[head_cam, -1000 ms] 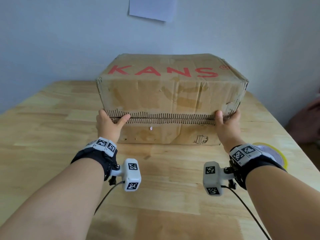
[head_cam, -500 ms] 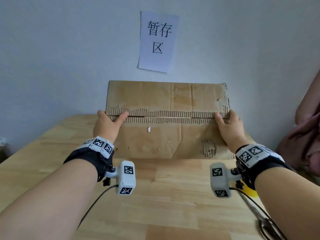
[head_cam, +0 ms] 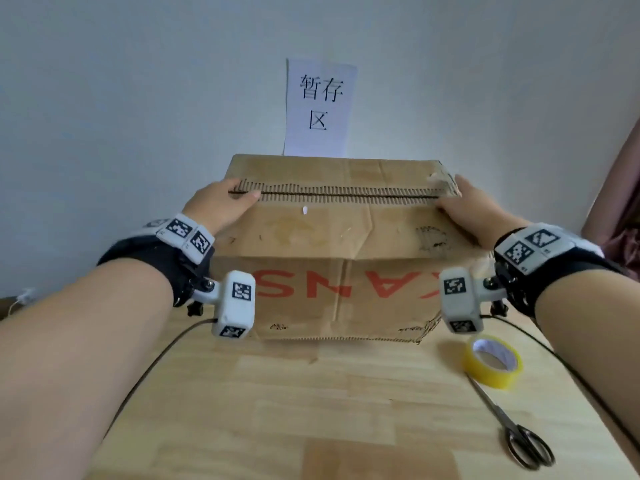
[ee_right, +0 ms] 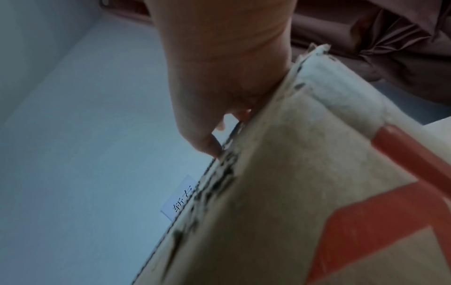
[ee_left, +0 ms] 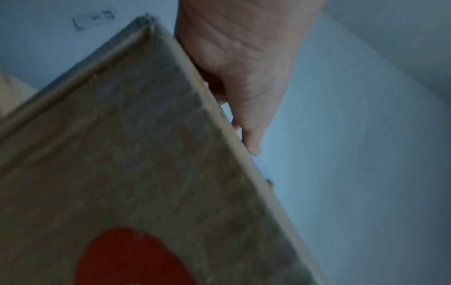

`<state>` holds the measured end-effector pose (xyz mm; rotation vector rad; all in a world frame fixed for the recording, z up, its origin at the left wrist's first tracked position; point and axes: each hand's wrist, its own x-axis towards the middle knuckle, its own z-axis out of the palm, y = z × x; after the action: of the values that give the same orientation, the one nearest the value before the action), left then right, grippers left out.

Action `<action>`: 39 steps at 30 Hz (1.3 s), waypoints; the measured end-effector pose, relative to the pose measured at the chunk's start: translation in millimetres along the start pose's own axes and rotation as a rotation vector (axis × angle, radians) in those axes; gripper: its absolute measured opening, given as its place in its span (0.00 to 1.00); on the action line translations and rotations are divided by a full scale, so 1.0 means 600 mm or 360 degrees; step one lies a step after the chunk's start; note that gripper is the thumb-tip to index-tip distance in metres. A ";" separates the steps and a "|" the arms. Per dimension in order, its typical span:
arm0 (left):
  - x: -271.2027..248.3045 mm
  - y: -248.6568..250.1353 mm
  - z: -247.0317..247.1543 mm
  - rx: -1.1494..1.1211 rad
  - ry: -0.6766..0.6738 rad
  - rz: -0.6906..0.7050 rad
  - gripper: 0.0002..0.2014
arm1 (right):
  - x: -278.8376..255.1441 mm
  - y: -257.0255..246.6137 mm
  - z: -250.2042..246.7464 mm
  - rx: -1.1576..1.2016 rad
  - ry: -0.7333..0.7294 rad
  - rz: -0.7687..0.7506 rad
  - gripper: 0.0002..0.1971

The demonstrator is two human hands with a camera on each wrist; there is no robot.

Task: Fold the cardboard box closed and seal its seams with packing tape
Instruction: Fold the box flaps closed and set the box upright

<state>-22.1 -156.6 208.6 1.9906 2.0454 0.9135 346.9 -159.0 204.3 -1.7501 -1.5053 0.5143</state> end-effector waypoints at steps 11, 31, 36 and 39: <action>-0.004 -0.020 0.083 0.0255 -0.0394 -0.0195 0.31 | -0.005 0.043 0.043 -0.0418 -0.0289 0.0138 0.18; 0.029 -0.047 0.114 0.0642 -0.0162 -0.0146 0.30 | 0.007 0.053 0.076 -0.0873 -0.0326 -0.0013 0.24; -0.007 0.014 0.121 0.0743 -0.0453 -0.0078 0.44 | 0.004 0.055 0.068 -0.0825 -0.0427 0.0025 0.27; -0.049 0.095 0.154 0.0654 -0.0639 0.0414 0.46 | 0.003 0.052 0.074 -0.0698 -0.0495 0.0048 0.26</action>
<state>76.8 -158.7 154.1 2.4398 1.8787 0.0929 335.9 -145.6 153.1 -2.1001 -1.9239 0.5174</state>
